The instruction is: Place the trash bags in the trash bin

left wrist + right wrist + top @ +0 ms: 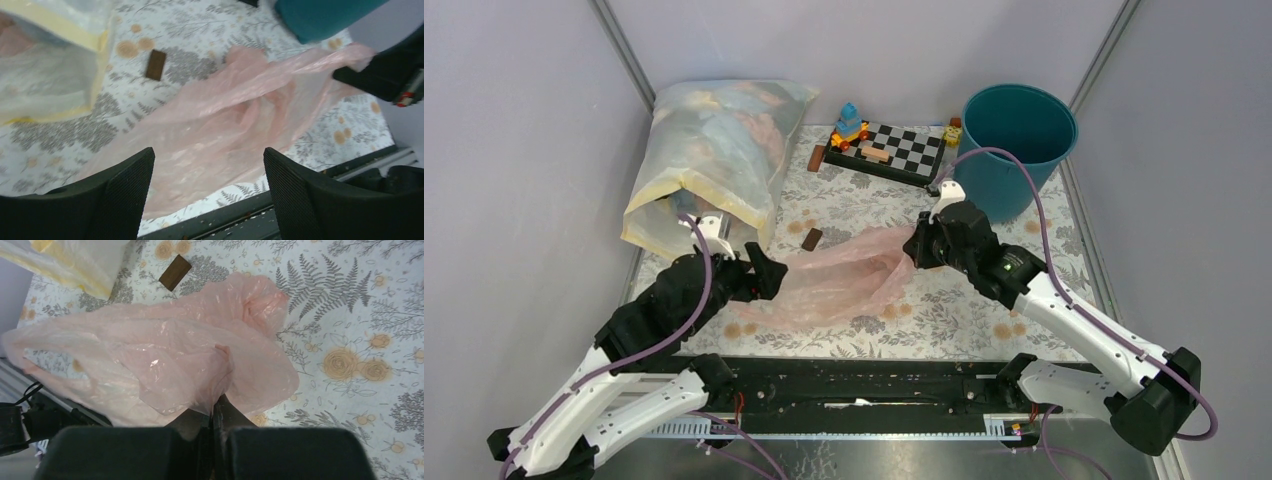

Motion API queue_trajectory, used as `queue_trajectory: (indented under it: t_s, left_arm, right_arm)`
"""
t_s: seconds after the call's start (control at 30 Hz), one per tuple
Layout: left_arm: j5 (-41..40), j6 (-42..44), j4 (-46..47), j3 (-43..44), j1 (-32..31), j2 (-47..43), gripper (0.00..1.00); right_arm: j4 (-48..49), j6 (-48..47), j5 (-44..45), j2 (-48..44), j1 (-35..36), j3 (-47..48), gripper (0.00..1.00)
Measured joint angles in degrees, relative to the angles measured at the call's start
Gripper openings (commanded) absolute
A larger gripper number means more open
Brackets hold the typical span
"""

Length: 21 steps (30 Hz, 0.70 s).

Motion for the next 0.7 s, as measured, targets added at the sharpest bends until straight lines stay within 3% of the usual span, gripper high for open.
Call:
queue_trajectory:
  t_s: [0.07,0.1,0.23,0.27,0.3,0.5,0.7]
  left_arm:
    - [1.6,1.2,3.5,-0.6,0.0,0.2,0.80]
    - [2.2,1.7,5.3,-0.9,0.0,0.4,0.73]
    - [6.9,4.9,14.8,-3.9,0.0,1.2,0.17]
    - [8.6,6.0,17.7,-5.3,0.0,1.6,0.05]
    - [10.1,6.7,20.5,-6.8,0.0,2.1,0.00]
    - [15.4,7.2,36.8,-15.9,-1.8,6.7,0.00]
    - [15.8,10.3,49.5,-22.1,-9.4,9.8,0.00]
  right_arm:
    - [-0.2,0.7,-0.9,0.2,0.0,0.1,0.00]
    - [-0.3,1.0,-1.2,0.1,0.0,0.2,0.00]
    - [-0.5,1.9,-1.4,0.1,0.0,0.3,0.00]
    - [-0.5,2.0,-1.4,0.1,0.0,0.3,0.00]
    - [-0.5,2.1,-1.5,0.1,0.0,0.3,0.00]
    - [-0.5,3.3,-2.4,0.1,0.0,0.4,0.01]
    - [-0.5,4.8,-3.1,-0.1,0.0,0.5,0.01]
